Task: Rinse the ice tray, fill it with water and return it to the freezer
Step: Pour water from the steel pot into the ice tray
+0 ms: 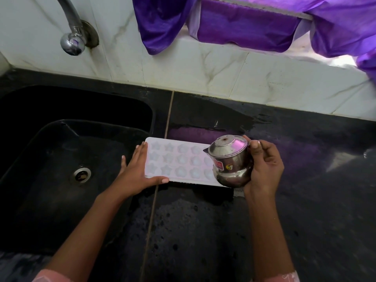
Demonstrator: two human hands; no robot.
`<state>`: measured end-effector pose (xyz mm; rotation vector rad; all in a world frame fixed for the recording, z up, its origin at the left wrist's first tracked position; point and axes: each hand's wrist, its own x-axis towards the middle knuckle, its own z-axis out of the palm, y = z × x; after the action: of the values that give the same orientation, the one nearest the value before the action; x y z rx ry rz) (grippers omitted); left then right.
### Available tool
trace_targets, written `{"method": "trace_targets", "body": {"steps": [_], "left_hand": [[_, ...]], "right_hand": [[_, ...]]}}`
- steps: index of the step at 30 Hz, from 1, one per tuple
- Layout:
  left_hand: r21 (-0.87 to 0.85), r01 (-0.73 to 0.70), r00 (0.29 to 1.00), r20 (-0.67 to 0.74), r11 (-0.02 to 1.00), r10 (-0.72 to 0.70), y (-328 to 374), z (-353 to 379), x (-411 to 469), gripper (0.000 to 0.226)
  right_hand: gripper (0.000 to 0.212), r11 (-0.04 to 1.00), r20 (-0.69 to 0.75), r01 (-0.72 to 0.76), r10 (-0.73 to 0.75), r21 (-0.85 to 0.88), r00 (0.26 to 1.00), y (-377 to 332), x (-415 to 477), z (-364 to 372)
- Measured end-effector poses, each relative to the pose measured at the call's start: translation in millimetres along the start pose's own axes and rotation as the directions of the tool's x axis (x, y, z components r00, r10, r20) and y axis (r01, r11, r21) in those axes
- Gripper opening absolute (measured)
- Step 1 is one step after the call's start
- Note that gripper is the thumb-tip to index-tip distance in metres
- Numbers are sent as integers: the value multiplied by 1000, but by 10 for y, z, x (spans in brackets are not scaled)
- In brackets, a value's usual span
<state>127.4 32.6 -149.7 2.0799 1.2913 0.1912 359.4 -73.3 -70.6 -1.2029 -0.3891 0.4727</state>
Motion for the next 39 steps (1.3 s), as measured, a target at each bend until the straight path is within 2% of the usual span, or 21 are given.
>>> {"method": "trace_targets", "body": {"steps": [10,15,27,33,36,39], "left_hand": [[-6,-12,1000,-17,1000,12,-39,18,25,137],[0,-5,999,-38,1000,5,-25,20,27,122],[-6,-10,999,-31,1000,9,-32,19,19,127],[-15,-22,999,-28,1000,22,-53,25,28,140],[-24,-21,999,-36,999,20,-37,21,16,131],[-28,-25,999,-37,999,23,-36,23,15,126]], "right_hand": [[10,998,43,23,-20,-50,999,-7,-11,50],[10,997,49,33,-30,-75,998,-10,-17,73],[7,996,43,17,-13,-87,999,33,-15,62],[6,998,20,-15,16,-57,1000,64,7,64],[15,1000,39,-19,19,2,999,84,27,105],[13,1000,74,-26,26,10,997,100,9,163]]}}
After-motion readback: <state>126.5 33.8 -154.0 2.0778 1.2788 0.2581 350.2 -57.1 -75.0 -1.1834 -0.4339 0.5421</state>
